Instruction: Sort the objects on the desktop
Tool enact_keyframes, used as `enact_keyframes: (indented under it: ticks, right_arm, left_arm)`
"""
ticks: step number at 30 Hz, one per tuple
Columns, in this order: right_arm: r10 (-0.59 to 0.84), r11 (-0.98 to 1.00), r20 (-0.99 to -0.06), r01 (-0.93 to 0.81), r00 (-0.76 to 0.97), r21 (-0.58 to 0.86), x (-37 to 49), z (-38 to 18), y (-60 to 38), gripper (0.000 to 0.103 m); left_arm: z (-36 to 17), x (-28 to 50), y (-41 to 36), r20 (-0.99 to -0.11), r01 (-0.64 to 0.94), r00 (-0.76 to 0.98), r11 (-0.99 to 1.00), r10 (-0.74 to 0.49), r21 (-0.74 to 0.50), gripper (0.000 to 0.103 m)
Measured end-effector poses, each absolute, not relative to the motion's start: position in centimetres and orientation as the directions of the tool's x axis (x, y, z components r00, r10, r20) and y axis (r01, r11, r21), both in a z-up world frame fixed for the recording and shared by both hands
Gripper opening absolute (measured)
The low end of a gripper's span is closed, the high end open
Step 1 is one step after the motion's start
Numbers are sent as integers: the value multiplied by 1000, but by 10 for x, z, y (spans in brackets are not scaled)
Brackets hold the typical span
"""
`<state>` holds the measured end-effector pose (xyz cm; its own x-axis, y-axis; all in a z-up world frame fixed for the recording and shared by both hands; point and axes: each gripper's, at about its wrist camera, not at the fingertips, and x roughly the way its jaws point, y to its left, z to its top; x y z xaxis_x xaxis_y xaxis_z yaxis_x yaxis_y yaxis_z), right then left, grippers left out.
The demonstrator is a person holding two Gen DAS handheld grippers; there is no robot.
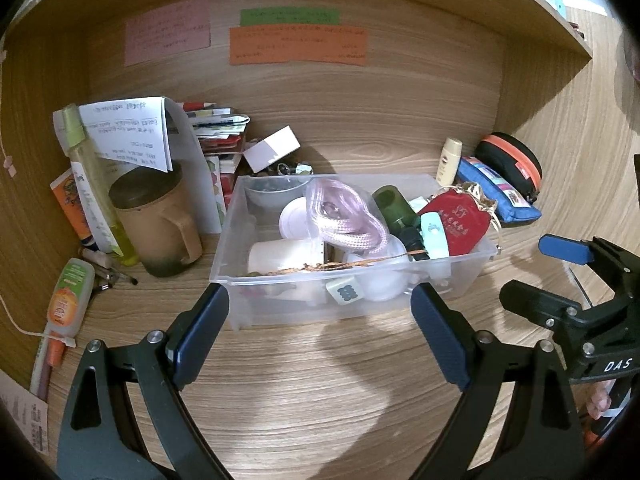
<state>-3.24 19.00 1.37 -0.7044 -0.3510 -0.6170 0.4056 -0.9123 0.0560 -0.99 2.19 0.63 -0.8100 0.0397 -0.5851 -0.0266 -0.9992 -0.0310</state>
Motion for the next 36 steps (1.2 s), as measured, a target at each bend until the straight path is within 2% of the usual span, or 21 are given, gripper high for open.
enact_keyframes:
  ticks: [31,36]
  right_arm:
    - [-363,-908,-615,414,-700,64,-35,17,193,99]
    - [-364,-906,-621,419,-694,63,-37,15,192,99]
  left_arm:
    - [4,-14,21,-589,-40,-804,-996,80,-82,94]
    - [6,-10,25,-560,-35,-827,-999,51,-40,94]
